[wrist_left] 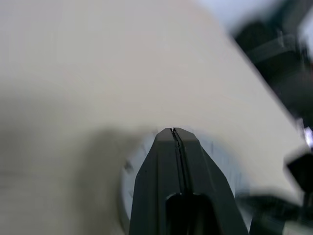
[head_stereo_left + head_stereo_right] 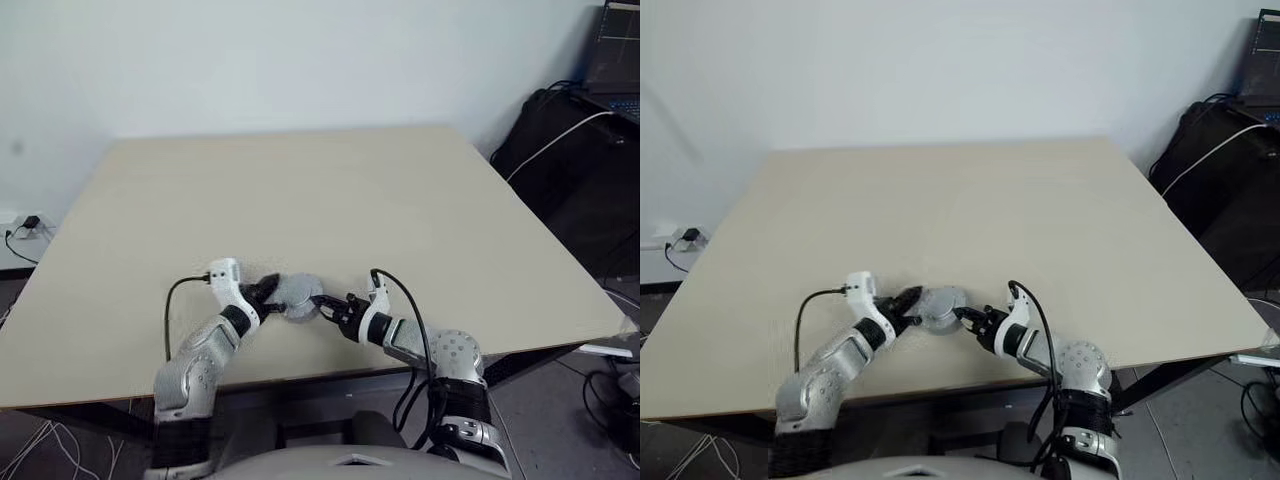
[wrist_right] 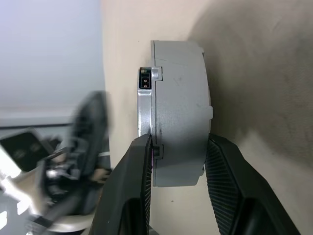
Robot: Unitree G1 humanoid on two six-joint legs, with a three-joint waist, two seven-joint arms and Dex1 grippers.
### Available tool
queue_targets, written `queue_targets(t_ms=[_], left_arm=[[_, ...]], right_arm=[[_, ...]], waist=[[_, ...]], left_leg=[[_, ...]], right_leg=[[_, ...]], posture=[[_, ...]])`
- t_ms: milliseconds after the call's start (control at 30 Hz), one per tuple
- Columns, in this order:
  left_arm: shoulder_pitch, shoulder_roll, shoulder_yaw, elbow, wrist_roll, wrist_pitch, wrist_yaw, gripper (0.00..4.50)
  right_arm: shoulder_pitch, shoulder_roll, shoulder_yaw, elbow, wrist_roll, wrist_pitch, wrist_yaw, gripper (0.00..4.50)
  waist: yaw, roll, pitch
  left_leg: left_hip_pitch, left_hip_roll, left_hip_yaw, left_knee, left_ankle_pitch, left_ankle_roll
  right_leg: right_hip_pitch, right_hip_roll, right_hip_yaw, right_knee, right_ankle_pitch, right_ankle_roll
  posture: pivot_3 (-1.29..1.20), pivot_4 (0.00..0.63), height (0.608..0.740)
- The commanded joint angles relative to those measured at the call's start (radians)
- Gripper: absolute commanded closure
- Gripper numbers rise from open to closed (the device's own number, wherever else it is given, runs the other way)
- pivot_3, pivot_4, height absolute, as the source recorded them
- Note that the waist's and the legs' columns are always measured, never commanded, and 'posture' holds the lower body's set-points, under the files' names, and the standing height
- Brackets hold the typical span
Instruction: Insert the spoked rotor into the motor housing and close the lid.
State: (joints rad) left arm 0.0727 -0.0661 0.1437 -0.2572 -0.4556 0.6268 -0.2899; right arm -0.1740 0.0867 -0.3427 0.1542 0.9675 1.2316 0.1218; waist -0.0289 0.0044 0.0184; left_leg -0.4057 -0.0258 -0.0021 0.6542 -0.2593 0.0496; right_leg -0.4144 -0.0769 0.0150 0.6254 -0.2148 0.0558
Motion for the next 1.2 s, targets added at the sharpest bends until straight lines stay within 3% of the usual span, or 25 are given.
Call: queue_targets(t_ms=[33,100,200,367,600,1167,1200], left_arm=[[0.063,-0.047,0.040,-0.112,-0.080,-0.023,0.051,4.50],[0.127,-0.068,0.045,-0.143,-0.151,-0.011,0.047,4.50],[0.211,-0.146,0.094,-0.130,-0.376,0.011,0.061,3.88],[0.324,-0.186,0.018,-0.094,-0.617,0.023,0.049,2.25],[0.328,-0.178,-0.025,-0.064,-0.799,-0.043,0.031,0.00],[0.293,-0.142,-0.115,0.008,-0.954,-0.126,0.051,0.00],[0.293,-0.141,-0.119,0.010,-0.960,-0.130,0.052,0.17]], right_arm=[[0.016,0.096,-0.001,-0.066,0.066,-0.006,-0.019,3.25],[0.015,0.097,-0.011,-0.075,0.090,-0.004,-0.033,3.25],[0.008,0.110,-0.029,-0.097,0.152,-0.004,-0.055,3.28],[-0.012,0.124,-0.020,-0.144,0.268,-0.006,-0.087,3.28],[-0.024,0.105,0.031,-0.164,0.376,-0.010,-0.141,3.28],[0.048,-0.005,0.178,-0.206,0.585,0.041,-0.211,3.28],[0.050,-0.009,0.181,-0.206,0.593,0.038,-0.217,3.28]], waist=[[0.004,0.001,0.000],[0.006,0.001,0.001],[0.006,0.001,0.002],[0.003,0.001,0.008],[0.001,0.002,0.012],[0.000,0.001,0.012],[0.000,0.001,0.012]], left_leg=[[-0.001,0.000,0.000,0.000,0.000,0.000],[-0.002,0.000,0.000,0.000,0.000,0.000],[-0.005,-0.001,0.000,0.001,0.002,0.004],[-0.006,-0.001,0.000,0.002,0.002,0.007],[-0.006,0.000,0.000,0.006,0.002,0.007],[-0.005,0.000,0.001,0.009,0.002,0.008],[-0.004,0.000,0.001,0.009,0.002,0.008]], right_leg=[[-0.001,0.000,0.000,0.000,0.000,0.000],[-0.002,0.000,-0.001,0.000,-0.001,-0.001],[-0.003,0.000,-0.002,-0.001,-0.001,-0.001],[-0.004,0.000,-0.003,-0.002,-0.001,0.000],[-0.008,0.002,-0.005,-0.001,-0.003,0.003],[-0.001,0.008,-0.004,-0.001,-0.004,0.004],[-0.001,0.008,-0.004,-0.001,-0.004,0.004]], posture=[[0.00,0.000,0.740],[0.00,0.000,0.740],[0.00,0.000,0.740],[0.00,0.000,0.740],[0.00,0.000,0.740],[0.00,0.000,0.740],[0.00,0.000,0.740]])
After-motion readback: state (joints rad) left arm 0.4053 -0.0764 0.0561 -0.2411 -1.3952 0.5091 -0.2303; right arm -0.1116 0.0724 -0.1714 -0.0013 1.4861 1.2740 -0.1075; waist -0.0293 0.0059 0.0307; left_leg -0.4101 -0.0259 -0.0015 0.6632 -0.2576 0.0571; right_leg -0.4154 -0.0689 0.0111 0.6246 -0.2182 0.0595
